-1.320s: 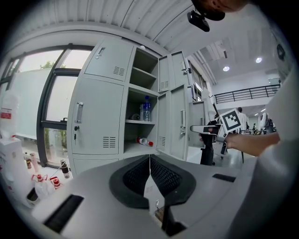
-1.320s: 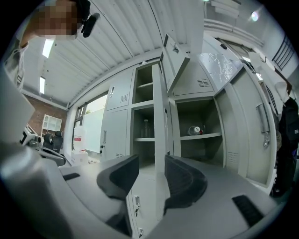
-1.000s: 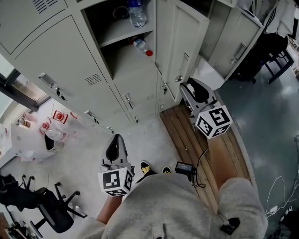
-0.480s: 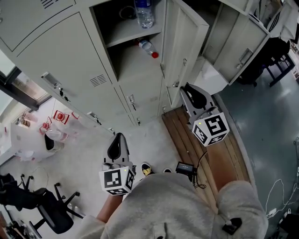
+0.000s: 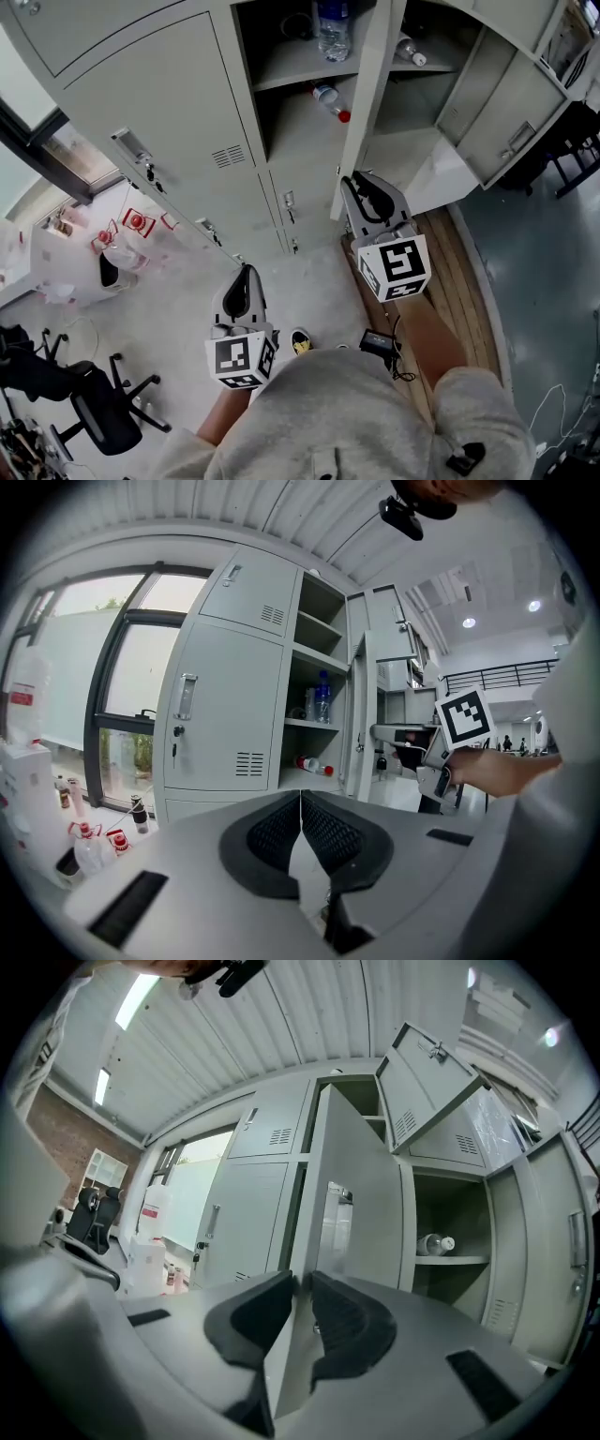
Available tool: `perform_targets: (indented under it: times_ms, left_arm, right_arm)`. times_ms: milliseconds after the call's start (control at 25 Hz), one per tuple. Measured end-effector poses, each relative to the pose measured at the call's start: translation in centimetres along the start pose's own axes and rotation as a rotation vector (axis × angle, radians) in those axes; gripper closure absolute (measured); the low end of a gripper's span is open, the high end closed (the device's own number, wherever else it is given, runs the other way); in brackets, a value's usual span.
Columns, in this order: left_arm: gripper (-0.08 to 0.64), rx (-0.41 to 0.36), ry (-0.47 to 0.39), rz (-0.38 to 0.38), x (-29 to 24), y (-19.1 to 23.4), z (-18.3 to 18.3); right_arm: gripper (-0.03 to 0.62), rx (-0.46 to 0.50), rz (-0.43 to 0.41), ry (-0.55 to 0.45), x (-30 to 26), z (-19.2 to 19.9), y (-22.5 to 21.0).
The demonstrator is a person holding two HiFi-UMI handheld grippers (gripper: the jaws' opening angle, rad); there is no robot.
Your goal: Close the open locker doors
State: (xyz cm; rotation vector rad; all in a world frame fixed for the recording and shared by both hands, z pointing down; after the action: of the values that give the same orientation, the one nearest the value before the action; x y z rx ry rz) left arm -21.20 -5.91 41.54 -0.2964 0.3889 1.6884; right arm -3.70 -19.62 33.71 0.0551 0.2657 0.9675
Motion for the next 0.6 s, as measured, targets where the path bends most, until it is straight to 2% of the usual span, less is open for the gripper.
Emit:
perform_targets:
  times_ms: [600]
  left_arm:
    - [0.548, 0.044, 0.008, -0.091, 2.4, 5.4, 1.2]
  right_arm:
    - [0.517, -0.021, -0.012, -0.003, -6.6, -2.1, 3.9]
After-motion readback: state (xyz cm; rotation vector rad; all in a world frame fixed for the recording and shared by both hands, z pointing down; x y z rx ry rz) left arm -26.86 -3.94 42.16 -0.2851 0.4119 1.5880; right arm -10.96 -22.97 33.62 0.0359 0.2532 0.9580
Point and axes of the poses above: the fingertips, and each gripper's own axes: x backward along the fingers, y to its left, z out of its underside, the point moved 2 cm from there along x, backward along the fingers, and after that the axes turned 13 degrees about y, right-handed, at the moved point
